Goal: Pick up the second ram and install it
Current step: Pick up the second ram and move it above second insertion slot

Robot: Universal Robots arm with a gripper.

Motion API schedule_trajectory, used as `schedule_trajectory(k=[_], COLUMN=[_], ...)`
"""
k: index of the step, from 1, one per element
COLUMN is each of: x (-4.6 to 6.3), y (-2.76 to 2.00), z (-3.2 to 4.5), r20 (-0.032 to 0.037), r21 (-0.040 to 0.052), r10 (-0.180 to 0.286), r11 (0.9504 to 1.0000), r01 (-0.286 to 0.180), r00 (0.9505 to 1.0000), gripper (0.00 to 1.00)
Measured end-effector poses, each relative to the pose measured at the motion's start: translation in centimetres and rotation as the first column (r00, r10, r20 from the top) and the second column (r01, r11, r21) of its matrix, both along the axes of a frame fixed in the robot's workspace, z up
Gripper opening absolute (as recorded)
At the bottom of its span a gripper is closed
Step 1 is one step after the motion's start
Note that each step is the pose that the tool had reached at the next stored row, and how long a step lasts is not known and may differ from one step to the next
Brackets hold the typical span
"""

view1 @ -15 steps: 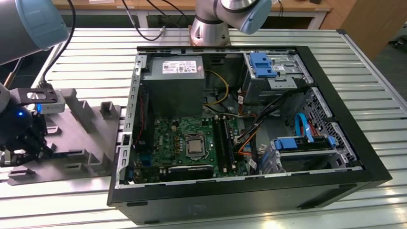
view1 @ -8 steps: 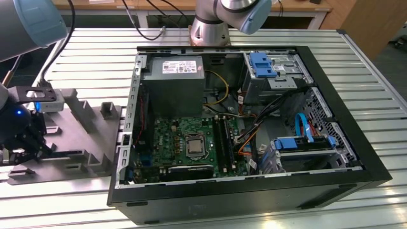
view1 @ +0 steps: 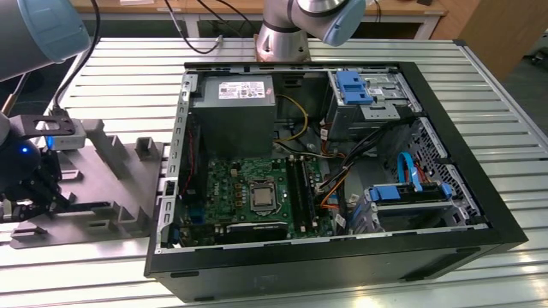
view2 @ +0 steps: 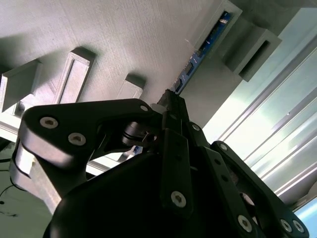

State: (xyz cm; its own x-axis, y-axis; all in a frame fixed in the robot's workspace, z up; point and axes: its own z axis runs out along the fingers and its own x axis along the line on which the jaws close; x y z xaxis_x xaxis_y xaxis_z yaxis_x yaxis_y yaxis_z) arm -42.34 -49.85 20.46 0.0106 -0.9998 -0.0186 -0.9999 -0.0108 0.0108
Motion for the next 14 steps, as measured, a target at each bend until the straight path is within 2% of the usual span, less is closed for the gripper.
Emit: schedule_trajectory(k=[9, 14], x=[0.0, 0.0], y=[0.0, 0.0], z=[0.02, 0.45], r20=[-0.0001, -0.0001], r21=[0.0, -0.0001], r10=[0.0, 0.0], r11=[1.0, 1.0], r01=[0.0, 0.0], r00=[1.0, 1.0], gripper=[0.12, 0.12])
